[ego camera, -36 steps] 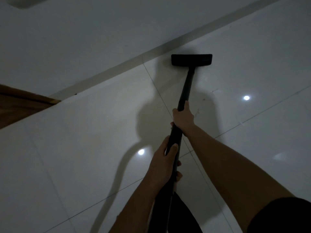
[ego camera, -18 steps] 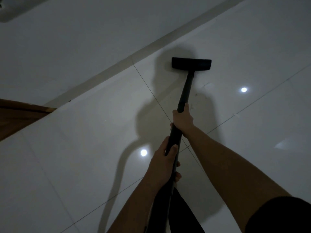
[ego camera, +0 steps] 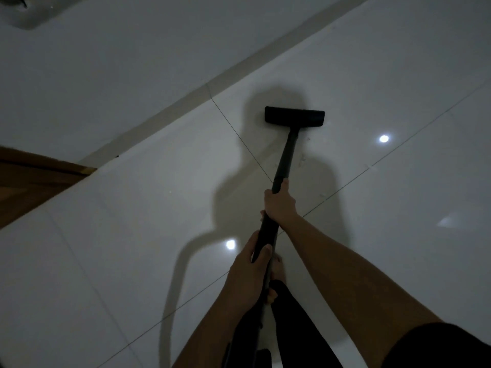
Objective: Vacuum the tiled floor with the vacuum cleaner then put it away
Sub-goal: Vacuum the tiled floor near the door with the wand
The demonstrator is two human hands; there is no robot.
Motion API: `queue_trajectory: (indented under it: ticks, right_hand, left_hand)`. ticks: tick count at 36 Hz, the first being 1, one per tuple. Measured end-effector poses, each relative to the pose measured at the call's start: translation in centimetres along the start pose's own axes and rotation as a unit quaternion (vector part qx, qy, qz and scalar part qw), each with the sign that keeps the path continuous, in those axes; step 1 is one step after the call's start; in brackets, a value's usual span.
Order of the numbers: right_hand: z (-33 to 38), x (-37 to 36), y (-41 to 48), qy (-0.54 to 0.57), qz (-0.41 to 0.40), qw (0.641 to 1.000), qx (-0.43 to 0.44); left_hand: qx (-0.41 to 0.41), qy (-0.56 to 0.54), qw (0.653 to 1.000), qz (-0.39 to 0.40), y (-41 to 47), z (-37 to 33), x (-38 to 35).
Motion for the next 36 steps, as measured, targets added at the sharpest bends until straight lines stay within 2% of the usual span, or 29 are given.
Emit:
queue_trajectory:
  ticks: [16, 27, 36]
  right_hand:
    - [-4.3, -8.7, -7.1, 0.037, 0.005, 0.999, -0.013]
    - [-9.4, -12.7, -11.7, 0.031, -0.003, 0.999, -0.022]
    - [-12.3, -12.0, -12.9, 0.038, 0.012, 0.998, -0.038]
  left_hand:
    - [0.024, 0.023, 0.999, -0.020, -7.3, 6.3, 7.3]
    - [0.026, 0.150, 0.988, 0.000, -12.0, 10.4, 10.5]
    - [0.066, 0.101, 0.993, 0.001, -12.9, 12.7, 9.4]
Point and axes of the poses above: each hand's wrist, its own y-axis towards the middle knuckle, its own x-axis out of the back of the hand, z = x × y, the point moved 3 cm from there along y, towards the middle knuckle, and after that the axes turned 11 degrees about -y, right-handed, at the moved point
